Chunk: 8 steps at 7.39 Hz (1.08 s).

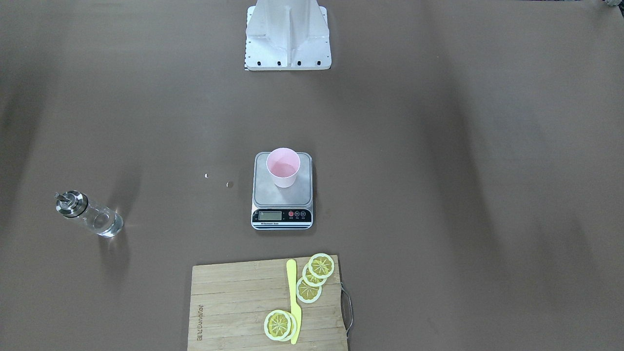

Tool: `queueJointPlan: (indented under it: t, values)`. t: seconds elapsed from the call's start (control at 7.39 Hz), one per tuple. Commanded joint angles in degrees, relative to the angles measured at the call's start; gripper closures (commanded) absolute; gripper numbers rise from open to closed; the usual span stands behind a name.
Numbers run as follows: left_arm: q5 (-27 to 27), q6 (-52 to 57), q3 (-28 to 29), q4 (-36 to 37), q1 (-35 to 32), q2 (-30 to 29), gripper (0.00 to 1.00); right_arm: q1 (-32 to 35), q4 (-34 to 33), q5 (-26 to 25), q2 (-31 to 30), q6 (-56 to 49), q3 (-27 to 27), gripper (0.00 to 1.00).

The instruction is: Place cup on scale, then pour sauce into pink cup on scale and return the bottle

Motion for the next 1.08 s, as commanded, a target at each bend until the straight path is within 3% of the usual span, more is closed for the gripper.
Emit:
queueJointPlan:
  t: [0.0,0.95]
  values:
    - [3.51,-0.15,-0.22,-0.98,0.08,-0.12,0.01,0.12,-0.05,-0.08,0.79,0.42,0.44,0.0]
    - [3.7,-0.07,-0.14,-0.98,0.17,-0.3,0.01,0.12,-0.05,-0.17,0.71,1.03,2.81,0.0]
